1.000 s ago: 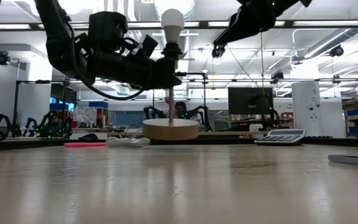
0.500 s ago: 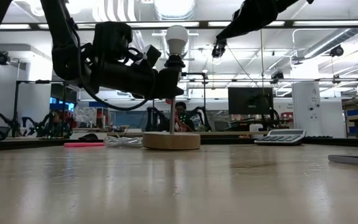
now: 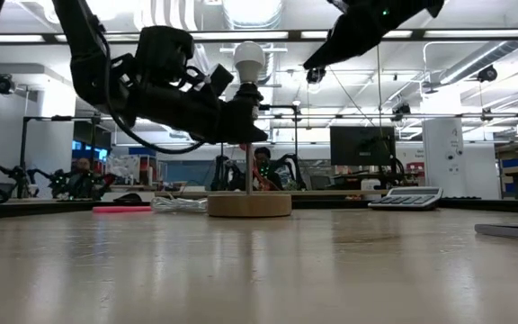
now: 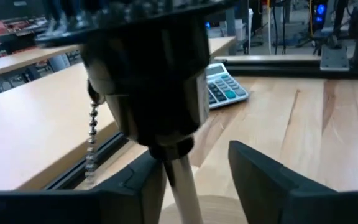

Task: Screw lightbulb
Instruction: Remove the lightbulb from the lamp

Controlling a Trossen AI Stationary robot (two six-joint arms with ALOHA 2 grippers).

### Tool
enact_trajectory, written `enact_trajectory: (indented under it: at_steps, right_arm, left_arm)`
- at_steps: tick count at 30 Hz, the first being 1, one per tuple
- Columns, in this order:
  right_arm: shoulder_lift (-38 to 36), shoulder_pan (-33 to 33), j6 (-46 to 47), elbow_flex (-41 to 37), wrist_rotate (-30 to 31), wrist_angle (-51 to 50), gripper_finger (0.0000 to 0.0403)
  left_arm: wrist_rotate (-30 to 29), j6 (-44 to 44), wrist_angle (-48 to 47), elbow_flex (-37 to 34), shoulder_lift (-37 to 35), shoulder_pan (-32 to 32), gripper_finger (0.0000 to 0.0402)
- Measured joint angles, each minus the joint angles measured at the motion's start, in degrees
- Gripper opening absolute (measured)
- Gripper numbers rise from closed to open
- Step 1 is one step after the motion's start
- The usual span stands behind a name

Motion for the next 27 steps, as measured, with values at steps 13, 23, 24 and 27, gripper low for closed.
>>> enact_trajectory:
  at_steps: [13,23,24,27]
  right_arm:
    - [2.0,-4.7,0.5,0.0,0.0,3.4,0.0198]
    - [2.6,-4.9,2.4,-5.2,-6.2,16.8,0.0038]
    - [2.6,-4.9,3.0,-5.9,-6.2,18.4,0.0020]
    - [2.7,-4.9,5.7,-7.7,-6.1,23.9,0.0011]
  left_arm:
    - [2.9,-7.2,-32.0,-0.1,-17.1,-1.7,0.0216]
    - [-2.4,-13.1,-41.0,-2.4,-31.2,-5.6,0.0143]
    - [-4.7,-12.0,-38.5,-2.8,-31.5,-5.8,0.0125]
    - [-9.1,-8.5,-30.1,-4.4,-31.7,-6.0,0.0057]
